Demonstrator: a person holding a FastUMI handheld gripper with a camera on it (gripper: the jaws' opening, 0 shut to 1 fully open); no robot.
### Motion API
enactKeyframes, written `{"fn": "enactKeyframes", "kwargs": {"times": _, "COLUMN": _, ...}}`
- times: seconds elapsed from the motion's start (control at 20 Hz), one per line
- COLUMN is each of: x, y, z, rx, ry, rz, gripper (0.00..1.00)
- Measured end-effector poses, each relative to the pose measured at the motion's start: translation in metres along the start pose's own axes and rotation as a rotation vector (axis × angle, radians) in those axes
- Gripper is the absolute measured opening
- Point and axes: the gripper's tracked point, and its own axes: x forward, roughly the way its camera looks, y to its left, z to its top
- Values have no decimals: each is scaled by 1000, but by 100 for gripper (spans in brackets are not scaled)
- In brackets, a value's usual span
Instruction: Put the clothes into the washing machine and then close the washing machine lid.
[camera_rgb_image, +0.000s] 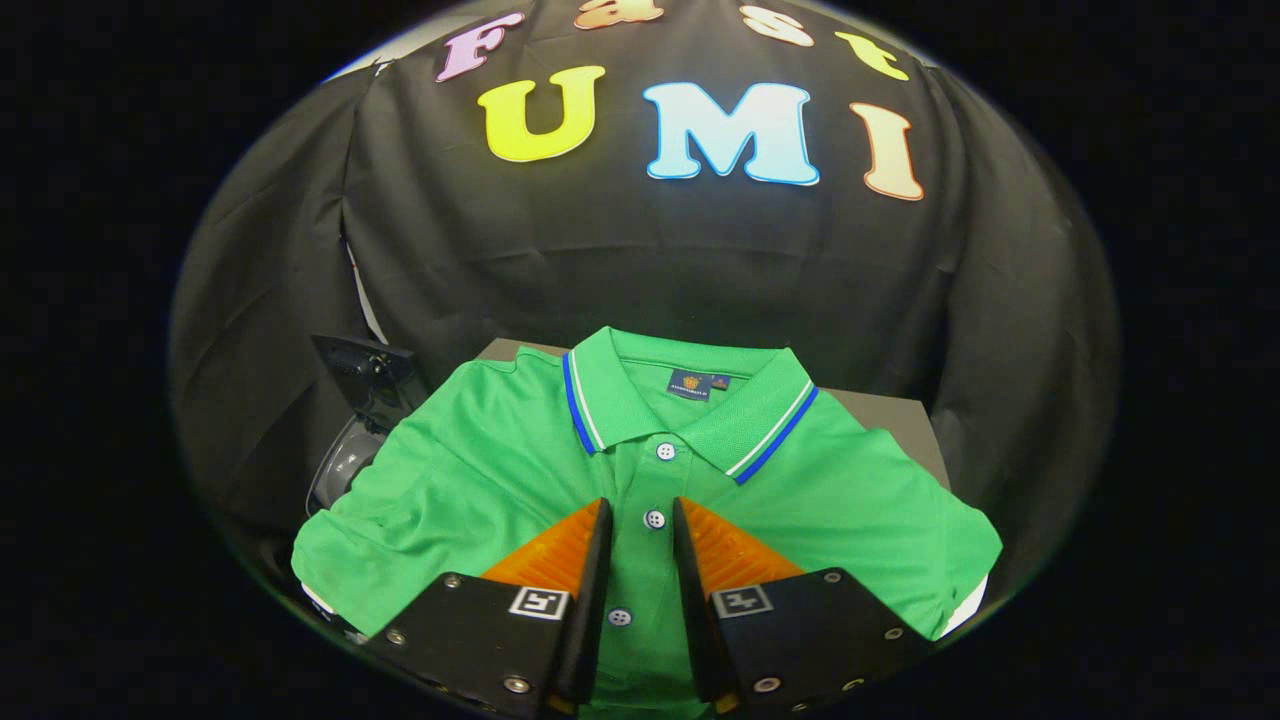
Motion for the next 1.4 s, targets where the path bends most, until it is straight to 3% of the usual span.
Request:
{"fn": "enactKeyframes", "kwargs": {"times": 0.15, "x": -2, "y": 5, "z": -3, "rx": 12, "ry": -1, "rz": 20, "gripper": 6}}
{"fn": "enactKeyframes", "kwargs": {"times": 0.2, "x": -2, "y": 6, "z": -3, "rx": 19, "ry": -7, "rz": 24, "gripper": 2}}
{"fn": "enactKeyframes", "kwargs": {"times": 0.6, "x": -27, "y": 20, "z": 25, "rx": 267, "ry": -119, "rz": 108, "gripper": 0}}
{"fn": "enactKeyframes", "kwargs": {"times": 0.8, "x": -49, "y": 40, "z": 50, "rx": 334, "ry": -196, "rz": 158, "gripper": 0}}
{"fn": "enactKeyframes", "kwargs": {"times": 1.4, "x": -82, "y": 151, "z": 112, "rx": 301, "ry": -338, "rz": 311, "gripper": 0}}
